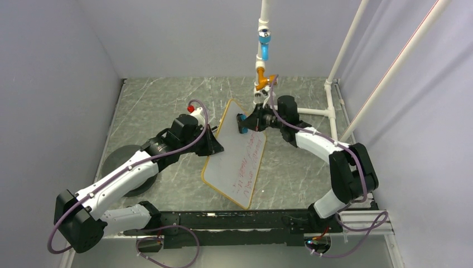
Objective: Erase the whiteboard
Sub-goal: Erase the whiteboard at the center of the board.
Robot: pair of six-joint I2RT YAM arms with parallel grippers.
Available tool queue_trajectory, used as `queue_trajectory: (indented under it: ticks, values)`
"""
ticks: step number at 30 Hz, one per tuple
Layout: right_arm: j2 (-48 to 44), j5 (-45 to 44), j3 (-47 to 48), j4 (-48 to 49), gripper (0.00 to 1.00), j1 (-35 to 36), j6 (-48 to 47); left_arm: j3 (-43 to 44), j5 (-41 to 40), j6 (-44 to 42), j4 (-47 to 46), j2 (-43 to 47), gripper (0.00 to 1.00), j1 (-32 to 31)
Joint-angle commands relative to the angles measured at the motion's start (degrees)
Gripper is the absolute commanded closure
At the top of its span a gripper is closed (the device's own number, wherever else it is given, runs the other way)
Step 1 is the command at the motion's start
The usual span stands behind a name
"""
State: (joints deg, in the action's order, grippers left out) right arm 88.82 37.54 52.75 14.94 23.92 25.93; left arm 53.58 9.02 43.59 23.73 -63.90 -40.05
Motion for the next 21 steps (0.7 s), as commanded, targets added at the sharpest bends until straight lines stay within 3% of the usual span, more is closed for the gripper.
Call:
queue_trajectory:
  ticks: [1, 5, 9, 13, 17, 21]
  values:
    - [2.1, -2.3, 0.1, 0.0, 1.0, -4.9, -0.6, 1.3, 3.3, -3.7, -6.4, 2.0, 1.0, -0.6]
    - [0.0, -0.1, -4.4, -2.7, 1.0, -5.3, -3.3, 1.6, 4.1, -4.0, -6.9, 1.2, 1.0, -0.5]
    - [-6.1, 1.9, -8.5, -1.3, 1.0, 0.2, -3.8, 1.9, 4.4, -4.2, -7.0, 0.9, 1.0, -0.3]
    - [-7.4, 0.4, -4.4, 0.4, 1.0, 4.7, -2.0, 1.7, 4.4, -4.1, -6.8, 1.1, 1.0, -0.1]
    - [-1.8, -2.3, 1.4, 0.8, 1.0, 0.9, 0.8, 1.1, 4.5, -3.8, -6.8, 1.7, 1.0, -0.1]
    - [-0.6, -6.4, -0.1, -2.0, 1.0, -3.6, -1.1, 0.9, 4.7, -3.9, -6.7, 2.3, 1.0, -0.1]
